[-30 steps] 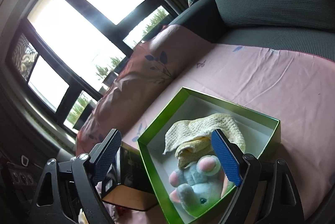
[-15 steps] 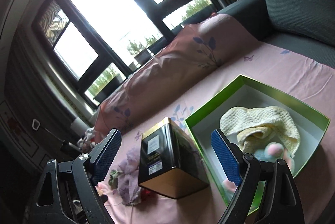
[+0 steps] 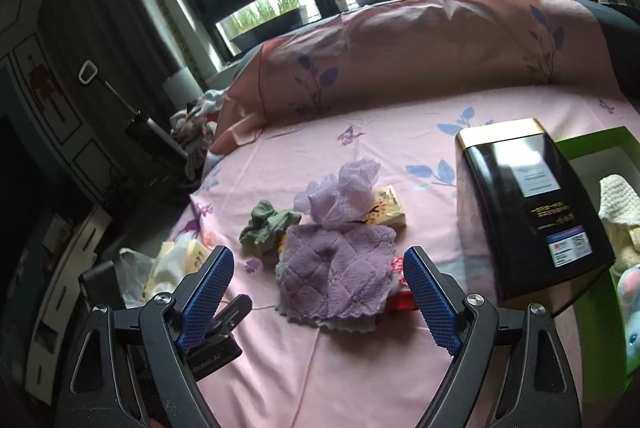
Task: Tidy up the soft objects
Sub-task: 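Grasp the purple knitted cloth with the right tool and lift it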
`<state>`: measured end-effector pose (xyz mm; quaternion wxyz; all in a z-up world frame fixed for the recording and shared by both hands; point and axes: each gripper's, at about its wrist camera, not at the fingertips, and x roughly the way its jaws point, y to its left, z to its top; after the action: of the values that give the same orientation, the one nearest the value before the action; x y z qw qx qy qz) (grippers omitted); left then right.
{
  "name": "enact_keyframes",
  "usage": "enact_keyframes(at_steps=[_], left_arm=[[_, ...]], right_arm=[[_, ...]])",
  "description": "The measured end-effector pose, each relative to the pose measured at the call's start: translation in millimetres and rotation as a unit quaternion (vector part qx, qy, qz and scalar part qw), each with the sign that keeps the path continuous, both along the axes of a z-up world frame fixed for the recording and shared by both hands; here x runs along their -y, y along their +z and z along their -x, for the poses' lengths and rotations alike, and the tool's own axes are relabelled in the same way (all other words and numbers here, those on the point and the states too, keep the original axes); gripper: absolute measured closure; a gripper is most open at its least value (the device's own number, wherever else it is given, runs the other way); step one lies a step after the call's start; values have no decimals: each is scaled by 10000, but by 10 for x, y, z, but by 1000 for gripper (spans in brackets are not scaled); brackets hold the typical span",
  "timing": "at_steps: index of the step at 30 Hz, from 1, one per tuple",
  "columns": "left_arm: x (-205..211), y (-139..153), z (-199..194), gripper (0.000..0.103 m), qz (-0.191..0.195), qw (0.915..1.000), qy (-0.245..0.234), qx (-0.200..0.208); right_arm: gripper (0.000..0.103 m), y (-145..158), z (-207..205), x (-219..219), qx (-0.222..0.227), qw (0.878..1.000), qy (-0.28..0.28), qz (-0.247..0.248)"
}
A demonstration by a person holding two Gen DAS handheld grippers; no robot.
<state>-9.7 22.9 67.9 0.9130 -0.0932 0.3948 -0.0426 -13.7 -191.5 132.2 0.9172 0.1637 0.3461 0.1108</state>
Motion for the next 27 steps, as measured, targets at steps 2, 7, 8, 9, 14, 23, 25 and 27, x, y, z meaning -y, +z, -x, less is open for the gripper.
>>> enact_keyframes(at_steps=[2,7,8,9,14,23,25,27], left_arm=[[-72,-4,-19,3,-11,9999,126,-20],[-286,-50,-84,10,87,9982,562,-213],[-333,-66,-93,12,172,9974,633,-287],[-366,-72,-93,12,274,9968,666,-340],[-448,-31,-71,13,487,9961,657,-327],[-491,-8,-57,13,554,9964,571,-304],[-505,1,-59,13,552,9964,564,-300],[-515,4,-66,13,540,9965,564,-299]], right_arm=[[18,-140,-125,-157,-259,9996,37,104],[19,-491,-442,-437,-722,9942,43,793],[18,-551,-511,-483,-809,9925,44,918],[18,-606,-566,-529,-861,9904,48,1080],[18,-885,-784,-849,-987,9694,128,2244],[86,-953,-785,-766,-1050,9826,402,1479],[88,-914,-750,-686,-1113,9855,313,1245],[88,-815,-669,-625,-1054,9889,334,995]])
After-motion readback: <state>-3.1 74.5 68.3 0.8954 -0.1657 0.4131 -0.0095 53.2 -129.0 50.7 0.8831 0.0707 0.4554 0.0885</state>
